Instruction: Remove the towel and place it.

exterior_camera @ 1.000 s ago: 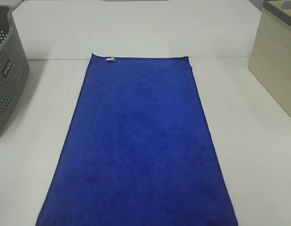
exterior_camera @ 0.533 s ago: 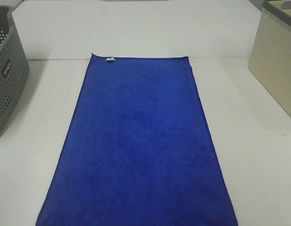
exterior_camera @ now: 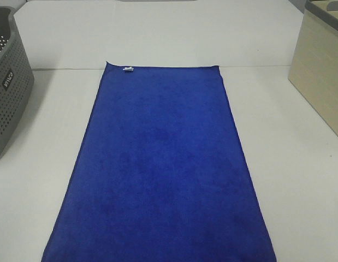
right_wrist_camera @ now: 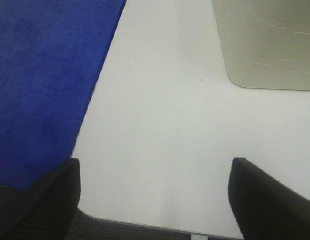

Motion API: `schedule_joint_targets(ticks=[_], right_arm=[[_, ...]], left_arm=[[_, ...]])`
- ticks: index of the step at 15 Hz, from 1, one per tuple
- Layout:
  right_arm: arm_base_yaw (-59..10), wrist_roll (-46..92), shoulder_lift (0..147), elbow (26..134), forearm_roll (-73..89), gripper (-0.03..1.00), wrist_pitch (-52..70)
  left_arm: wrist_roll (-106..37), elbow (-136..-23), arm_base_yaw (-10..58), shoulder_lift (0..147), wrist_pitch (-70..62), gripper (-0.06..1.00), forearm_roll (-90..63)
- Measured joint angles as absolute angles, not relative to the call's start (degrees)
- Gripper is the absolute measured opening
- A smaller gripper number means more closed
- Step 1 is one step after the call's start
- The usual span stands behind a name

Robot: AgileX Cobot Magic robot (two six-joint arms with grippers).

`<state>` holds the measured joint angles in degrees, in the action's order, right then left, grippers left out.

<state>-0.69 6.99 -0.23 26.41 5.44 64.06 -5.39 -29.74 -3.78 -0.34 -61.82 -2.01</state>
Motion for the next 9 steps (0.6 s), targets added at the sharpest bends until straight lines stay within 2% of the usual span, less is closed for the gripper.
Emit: schedule_joint_targets(ticks=[9], right_arm=[[-0.7,7.0,-0.2,26.4,5.4,0.79,64.1]], left_arm=[[-5.2,-29.7,-3.8,-0.3,-61.8,0.81,-2.1]])
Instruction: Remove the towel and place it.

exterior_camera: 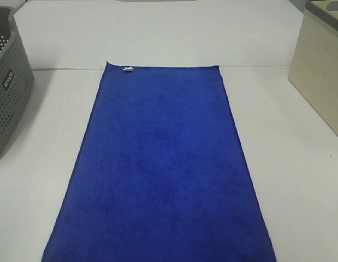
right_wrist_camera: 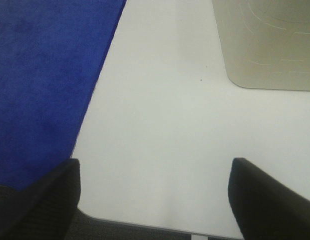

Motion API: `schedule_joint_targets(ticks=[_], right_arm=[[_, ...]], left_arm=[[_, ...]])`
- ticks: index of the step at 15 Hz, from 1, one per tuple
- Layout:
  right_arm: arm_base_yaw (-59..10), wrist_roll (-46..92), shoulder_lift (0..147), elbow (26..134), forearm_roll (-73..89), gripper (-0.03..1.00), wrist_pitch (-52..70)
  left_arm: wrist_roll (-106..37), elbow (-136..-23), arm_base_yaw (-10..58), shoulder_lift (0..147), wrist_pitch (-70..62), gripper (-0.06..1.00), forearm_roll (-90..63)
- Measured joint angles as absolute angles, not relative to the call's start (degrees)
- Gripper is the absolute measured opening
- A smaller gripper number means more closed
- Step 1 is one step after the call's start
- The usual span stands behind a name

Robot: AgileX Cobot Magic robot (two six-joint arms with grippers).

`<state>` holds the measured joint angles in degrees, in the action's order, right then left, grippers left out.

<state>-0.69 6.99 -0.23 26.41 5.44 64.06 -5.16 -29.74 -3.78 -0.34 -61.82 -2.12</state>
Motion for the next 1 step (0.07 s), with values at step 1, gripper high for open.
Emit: schedule_joint_targets(ticks=[1], right_arm=[[-0.7,7.0,-0.2,26.4,5.4,0.79,64.1]], left_arm=[[-5.2,-29.7,-3.8,-0.3,-61.8,0.81,-2.1]])
